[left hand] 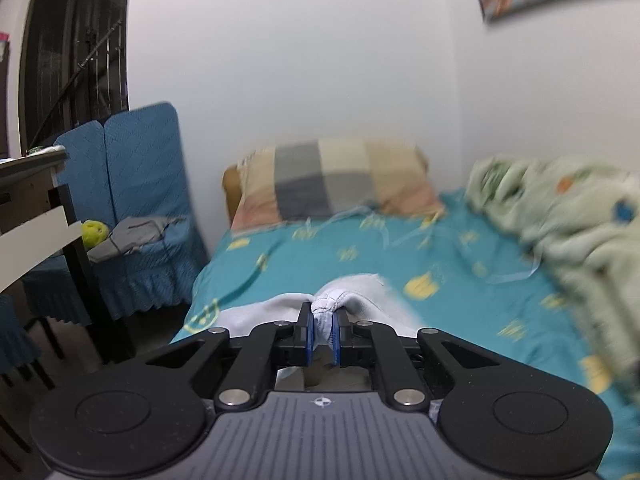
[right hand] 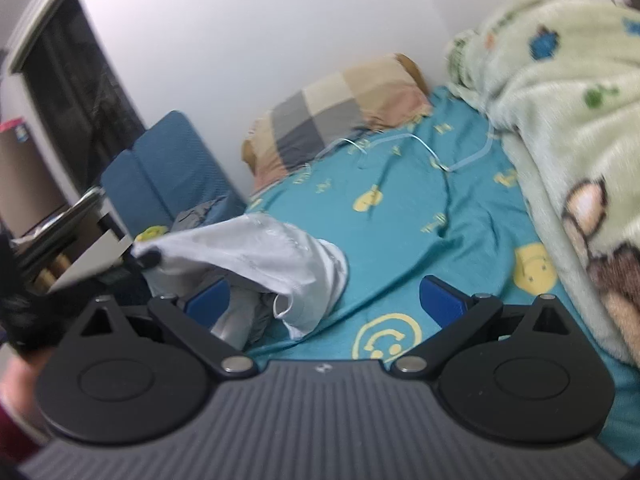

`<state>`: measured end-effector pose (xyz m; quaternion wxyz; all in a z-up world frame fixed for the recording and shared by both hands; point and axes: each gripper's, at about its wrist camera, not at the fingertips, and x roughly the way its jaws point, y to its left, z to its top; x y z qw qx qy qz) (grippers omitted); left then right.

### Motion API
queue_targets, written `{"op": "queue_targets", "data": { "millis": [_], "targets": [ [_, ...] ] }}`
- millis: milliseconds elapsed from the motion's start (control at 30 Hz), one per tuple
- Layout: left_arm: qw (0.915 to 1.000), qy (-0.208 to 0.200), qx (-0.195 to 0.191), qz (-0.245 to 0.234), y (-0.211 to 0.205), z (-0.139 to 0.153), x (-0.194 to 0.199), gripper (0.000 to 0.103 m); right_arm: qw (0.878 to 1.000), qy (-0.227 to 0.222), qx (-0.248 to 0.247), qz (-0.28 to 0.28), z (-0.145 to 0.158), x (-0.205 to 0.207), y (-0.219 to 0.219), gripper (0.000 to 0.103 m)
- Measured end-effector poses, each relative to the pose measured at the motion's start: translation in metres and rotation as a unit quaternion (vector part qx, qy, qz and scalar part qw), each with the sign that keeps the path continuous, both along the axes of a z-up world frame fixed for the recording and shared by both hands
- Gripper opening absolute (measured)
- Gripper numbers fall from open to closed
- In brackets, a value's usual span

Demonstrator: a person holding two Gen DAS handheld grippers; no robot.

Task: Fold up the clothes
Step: 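Grasp the white T-shirt fabric with the left gripper and lift it, then grasp another edge of the T-shirt with the right gripper while the left gripper holds it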

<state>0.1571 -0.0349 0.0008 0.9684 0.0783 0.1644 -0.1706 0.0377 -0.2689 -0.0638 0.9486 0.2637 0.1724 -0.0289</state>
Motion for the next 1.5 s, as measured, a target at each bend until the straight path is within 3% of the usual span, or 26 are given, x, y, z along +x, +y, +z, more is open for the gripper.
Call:
{"op": "queue_targets", "data": {
  "millis": [167,367,467,633,900,1033,1333,1500],
  "targets": [
    [0.9962,-0.009,-0.075,-0.043,0.023,0.035,-0.073,0.009,0.997,-0.033,-0.036,0.063,0.012,-0.011,0.024,0.103],
    [0.9900,-0.008,-0.133,-0.046,0.049,0.030,-0.120,0.009,0.986,-0.034,-0.077,0.144,0.025,0.004,0.063,0.103],
    [0.9858,0.003,-0.163,-0.040,0.064,0.028,-0.122,0.010,0.985,-0.034,-0.060,0.158,0.030,0.022,0.070,0.103],
    [0.9834,0.018,-0.178,-0.031,0.077,0.019,-0.111,0.010,0.987,-0.040,-0.020,0.155,0.032,0.054,0.076,0.103],
    [0.9777,0.042,-0.205,-0.016,0.096,0.005,-0.088,0.010,0.990,-0.017,-0.002,0.137,-0.001,0.099,0.084,0.103],
    [0.9693,0.047,-0.241,-0.007,0.106,0.003,-0.073,0.010,0.990,0.010,-0.055,0.133,-0.015,0.106,0.089,0.103],
    [0.9665,0.075,-0.245,-0.013,0.108,-0.002,-0.063,0.010,0.980,-0.068,-0.020,0.186,-0.002,0.091,0.094,0.103],
    [0.9695,0.072,-0.233,-0.022,0.100,-0.001,-0.067,0.010,0.978,-0.070,-0.011,0.198,0.002,0.095,0.093,0.103]
  ]
}}
